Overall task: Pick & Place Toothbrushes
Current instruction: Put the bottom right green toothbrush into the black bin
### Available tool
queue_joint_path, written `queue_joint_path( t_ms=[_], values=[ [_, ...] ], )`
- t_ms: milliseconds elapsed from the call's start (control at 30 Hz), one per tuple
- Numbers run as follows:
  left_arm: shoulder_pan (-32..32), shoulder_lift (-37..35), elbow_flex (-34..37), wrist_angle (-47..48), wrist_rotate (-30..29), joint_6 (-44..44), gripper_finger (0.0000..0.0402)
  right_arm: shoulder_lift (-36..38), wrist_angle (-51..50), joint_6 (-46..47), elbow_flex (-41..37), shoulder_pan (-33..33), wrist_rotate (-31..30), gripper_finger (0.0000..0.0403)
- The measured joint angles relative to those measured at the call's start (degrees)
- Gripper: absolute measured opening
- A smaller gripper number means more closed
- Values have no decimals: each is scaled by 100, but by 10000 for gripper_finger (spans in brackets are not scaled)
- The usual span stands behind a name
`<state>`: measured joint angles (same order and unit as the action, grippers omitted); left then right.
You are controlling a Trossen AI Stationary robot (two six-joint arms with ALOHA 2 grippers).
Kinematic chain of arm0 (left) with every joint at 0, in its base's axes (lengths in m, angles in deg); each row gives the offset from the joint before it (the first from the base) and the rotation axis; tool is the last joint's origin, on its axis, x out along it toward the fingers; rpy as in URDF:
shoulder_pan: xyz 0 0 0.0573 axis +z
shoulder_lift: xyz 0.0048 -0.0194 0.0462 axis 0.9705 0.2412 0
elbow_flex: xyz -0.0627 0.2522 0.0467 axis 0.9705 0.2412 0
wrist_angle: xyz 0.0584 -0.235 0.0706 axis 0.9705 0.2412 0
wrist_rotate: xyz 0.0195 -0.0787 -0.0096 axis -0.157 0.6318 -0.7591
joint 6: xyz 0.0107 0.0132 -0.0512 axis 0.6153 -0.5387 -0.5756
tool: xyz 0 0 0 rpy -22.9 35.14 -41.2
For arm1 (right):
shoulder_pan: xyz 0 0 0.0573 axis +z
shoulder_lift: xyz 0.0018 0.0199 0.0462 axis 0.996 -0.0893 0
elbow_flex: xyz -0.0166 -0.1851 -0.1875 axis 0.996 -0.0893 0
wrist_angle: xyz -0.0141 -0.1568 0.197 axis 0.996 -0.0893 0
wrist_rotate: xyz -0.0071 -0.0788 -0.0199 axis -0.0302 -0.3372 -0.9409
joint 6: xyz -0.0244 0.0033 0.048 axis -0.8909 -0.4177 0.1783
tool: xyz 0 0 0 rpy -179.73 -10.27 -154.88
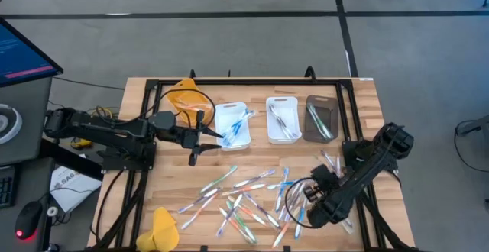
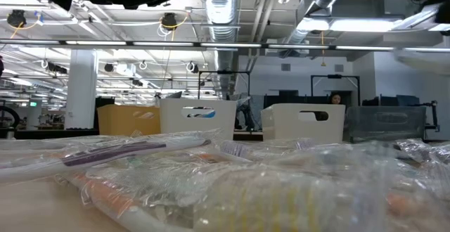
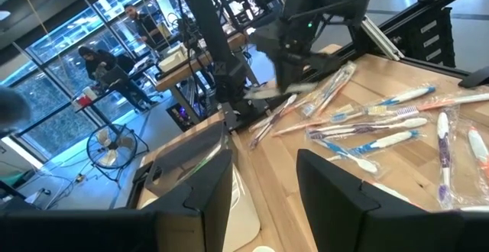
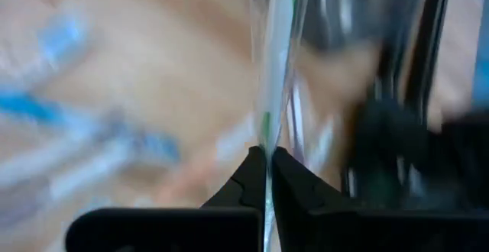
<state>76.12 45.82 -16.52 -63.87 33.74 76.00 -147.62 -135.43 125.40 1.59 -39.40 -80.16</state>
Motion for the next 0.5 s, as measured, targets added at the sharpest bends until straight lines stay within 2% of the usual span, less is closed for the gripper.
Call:
queue_joint_path(
  t_ms=[67, 100, 267, 500],
  values=[
    [0, 0, 0, -5, 0, 0, 141, 2, 8, -279, -43, -182, -543, 0],
    [0, 0, 0, -9, 0, 0, 141, 6, 7, -524, -74, -296, -628, 0],
    [56, 0, 0, -24, 0, 0, 141, 170, 10, -1551, -129, -866, -645, 0],
    [362, -3, 28, -49, -2, -15, 141, 1158, 2, -2331, -127, -1356, -647, 0]
  ],
)
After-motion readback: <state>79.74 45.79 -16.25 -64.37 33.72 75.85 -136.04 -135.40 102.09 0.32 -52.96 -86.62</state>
